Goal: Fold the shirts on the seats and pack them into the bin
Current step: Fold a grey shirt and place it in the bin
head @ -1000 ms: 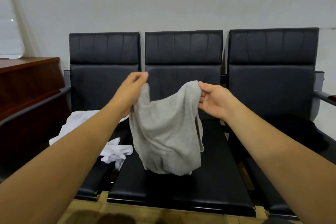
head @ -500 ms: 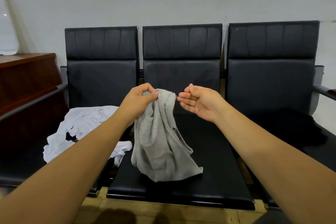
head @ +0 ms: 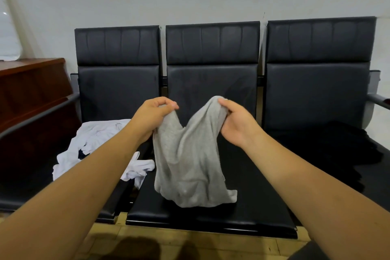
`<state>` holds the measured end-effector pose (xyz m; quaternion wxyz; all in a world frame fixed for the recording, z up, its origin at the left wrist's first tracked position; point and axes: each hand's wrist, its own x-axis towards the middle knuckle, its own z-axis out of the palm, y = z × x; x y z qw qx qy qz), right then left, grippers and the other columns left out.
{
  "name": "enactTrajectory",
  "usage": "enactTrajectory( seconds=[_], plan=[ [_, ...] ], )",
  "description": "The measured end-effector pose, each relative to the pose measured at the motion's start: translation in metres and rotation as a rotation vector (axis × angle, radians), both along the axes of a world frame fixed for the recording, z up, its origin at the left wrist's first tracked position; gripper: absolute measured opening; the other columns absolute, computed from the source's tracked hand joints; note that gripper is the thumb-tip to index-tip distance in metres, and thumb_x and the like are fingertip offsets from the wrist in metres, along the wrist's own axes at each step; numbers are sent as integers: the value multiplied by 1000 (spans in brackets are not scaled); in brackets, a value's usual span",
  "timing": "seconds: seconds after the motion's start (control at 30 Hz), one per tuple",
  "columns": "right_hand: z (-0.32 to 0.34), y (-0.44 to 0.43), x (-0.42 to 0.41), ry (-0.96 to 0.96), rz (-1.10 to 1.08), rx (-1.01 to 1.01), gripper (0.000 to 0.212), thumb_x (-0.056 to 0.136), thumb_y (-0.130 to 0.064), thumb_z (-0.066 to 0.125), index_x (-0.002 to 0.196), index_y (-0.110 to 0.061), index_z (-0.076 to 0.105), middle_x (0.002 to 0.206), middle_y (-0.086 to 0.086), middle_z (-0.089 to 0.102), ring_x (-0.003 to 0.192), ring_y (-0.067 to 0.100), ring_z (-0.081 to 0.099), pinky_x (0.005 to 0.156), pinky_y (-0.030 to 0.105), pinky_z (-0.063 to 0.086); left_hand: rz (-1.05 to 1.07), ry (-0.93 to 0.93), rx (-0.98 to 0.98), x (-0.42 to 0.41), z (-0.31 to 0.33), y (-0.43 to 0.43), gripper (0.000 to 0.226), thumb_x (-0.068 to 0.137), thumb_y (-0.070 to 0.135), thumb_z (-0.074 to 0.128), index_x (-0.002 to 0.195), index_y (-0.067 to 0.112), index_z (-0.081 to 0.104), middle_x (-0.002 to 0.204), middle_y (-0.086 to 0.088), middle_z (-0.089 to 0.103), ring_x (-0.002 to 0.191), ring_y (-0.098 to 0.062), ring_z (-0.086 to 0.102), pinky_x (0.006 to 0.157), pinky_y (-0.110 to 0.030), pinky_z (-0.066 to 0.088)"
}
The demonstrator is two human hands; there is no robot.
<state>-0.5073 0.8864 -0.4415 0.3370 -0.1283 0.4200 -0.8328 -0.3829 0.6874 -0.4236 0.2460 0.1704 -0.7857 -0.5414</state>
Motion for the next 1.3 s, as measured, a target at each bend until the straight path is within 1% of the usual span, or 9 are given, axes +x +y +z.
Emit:
enactTrajectory(
  seconds=[0.13, 0.27, 0.47, 0.57, 0.7, 0.77, 0.9, 1.07, 1.3],
  plan=[
    [-6, 25, -23, -105, -125, -54, 34, 99, -24, 58, 129, -7, 59, 123, 19, 69, 112, 34, 68, 98, 49, 53, 142, 41, 486, 3, -21, -50, 21, 97, 4, 59, 115, 9, 69, 119, -14, 68, 108, -26, 66, 82, -35, 53],
    [-22, 47, -46, -78, -117, 291, 27, 101, -22, 51, 114, -5, 66, 125, 21, 66, 103, 34, 67, 87, 46, 56, 232, -33, 766, 15, -45, -78, 30, 101, 2, 54, 130, -6, 53, 128, -15, 62, 100, -24, 66, 74, -36, 54],
    [-17, 51, -63, 103, 154, 722, 46, 83, -7, 76, 127, 0, 62, 123, 20, 67, 104, 33, 71, 72, 42, 63, 299, -253, 314, 19, -45, -78, 11, 105, 11, 51, 104, 2, 56, 96, -13, 58, 80, -24, 61, 78, -40, 56],
    [12, 39, -72, 168, -19, 542, 37, 92, -7, 67, 128, -6, 59, 128, 18, 63, 106, 29, 67, 73, 41, 61, 258, -203, 126, 11, -10, -72, 27, 107, 18, 47, 81, 10, 50, 91, -14, 52, 76, -24, 57, 53, -34, 54],
    [60, 37, -77, 24, -207, -16, 20, 103, -24, 54, 111, -12, 67, 106, 12, 76, 96, 27, 74, 82, 41, 61, 174, 261, 633, -9, 59, -75, 19, 108, 15, 44, 105, 8, 61, 107, -12, 67, 97, -26, 67, 56, -21, 56],
    [76, 36, -75, 20, -229, -22, 23, 101, -28, 58, 115, -13, 66, 98, 9, 78, 87, 24, 76, 75, 38, 63, 153, 332, 779, -9, 86, -71, 17, 107, 14, 46, 109, 10, 63, 114, -12, 67, 100, -26, 67, 56, -9, 48],
    [95, 31, -68, 85, -177, 31, 29, 98, -30, 64, 121, -12, 64, 109, 12, 76, 97, 27, 75, 85, 42, 61, -21, 408, 1113, -1, 110, -51, 28, 89, 1, 66, 117, 1, 66, 97, -11, 74, 88, -17, 73, 80, -28, 61],
    [105, 38, -60, 119, -129, 11, 48, 95, -33, 68, 136, -10, 59, 123, 14, 71, 109, 31, 71, 96, 46, 56, -37, 111, 875, 2, 90, -34, 19, 100, 1, 52, 103, 1, 70, 89, -13, 76, 72, -20, 75, 73, -32, 62],
    [91, 62, -60, 138, -157, 63, 50, 102, -49, 50, 133, -9, 59, 118, 15, 73, 104, 33, 72, 80, 49, 62, 248, 193, 412, 12, 67, -36, 30, 110, 16, 29, 85, 18, 46, 100, -8, 63, 78, -20, 62, 56, -35, 58]
  ],
)
